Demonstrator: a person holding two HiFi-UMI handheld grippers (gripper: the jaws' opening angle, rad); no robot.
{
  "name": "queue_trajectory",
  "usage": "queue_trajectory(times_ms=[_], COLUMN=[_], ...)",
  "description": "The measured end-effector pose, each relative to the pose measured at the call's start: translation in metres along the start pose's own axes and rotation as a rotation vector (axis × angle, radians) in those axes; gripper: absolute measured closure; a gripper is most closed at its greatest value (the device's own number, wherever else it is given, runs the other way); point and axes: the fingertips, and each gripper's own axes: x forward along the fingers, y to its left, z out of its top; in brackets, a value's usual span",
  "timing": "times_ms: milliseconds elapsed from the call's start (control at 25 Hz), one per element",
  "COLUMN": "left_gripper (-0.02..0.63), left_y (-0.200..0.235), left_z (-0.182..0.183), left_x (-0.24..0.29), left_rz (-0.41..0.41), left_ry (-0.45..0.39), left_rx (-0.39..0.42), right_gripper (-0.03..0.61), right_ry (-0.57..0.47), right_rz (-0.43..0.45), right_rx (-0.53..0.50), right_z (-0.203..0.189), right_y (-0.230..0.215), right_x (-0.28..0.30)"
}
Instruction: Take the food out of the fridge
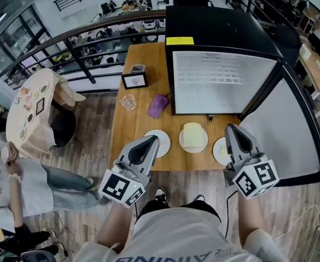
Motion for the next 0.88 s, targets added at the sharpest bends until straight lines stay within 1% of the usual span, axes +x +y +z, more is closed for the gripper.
queue_trajectory(times_ms=[160,280,480,880], left_gripper=[0.607,0.607,0.607,0.607], left_y=[-0.006,-0.008,-0.005,-0.006], left_z=[0.002,0.002,0.005,0.002], left_x=[0.006,0.007,0.002,0.001], left_rz=[-0.017,-0.021,-0.015,-0.015], left_ry=[-0.007,-0.009,-0.014,-0.007], left_rx=[0.008,0.006,0.006,0.010], right_gripper=[0.558,0.558,0.558,0.558], right_ry=[-0.007,0.000,0.002,0.009], right_rz=[-0.030,-0.039,-0.034,-0.019], right_rx=[0.027,0.005,-0.020,-0.031], right_z=[0.005,0.005,0.008,0.006], right_y=[-0.012,-0.011,-0.003,0.004], right_x=[-0.009,-0.011,-0.011,-0.007])
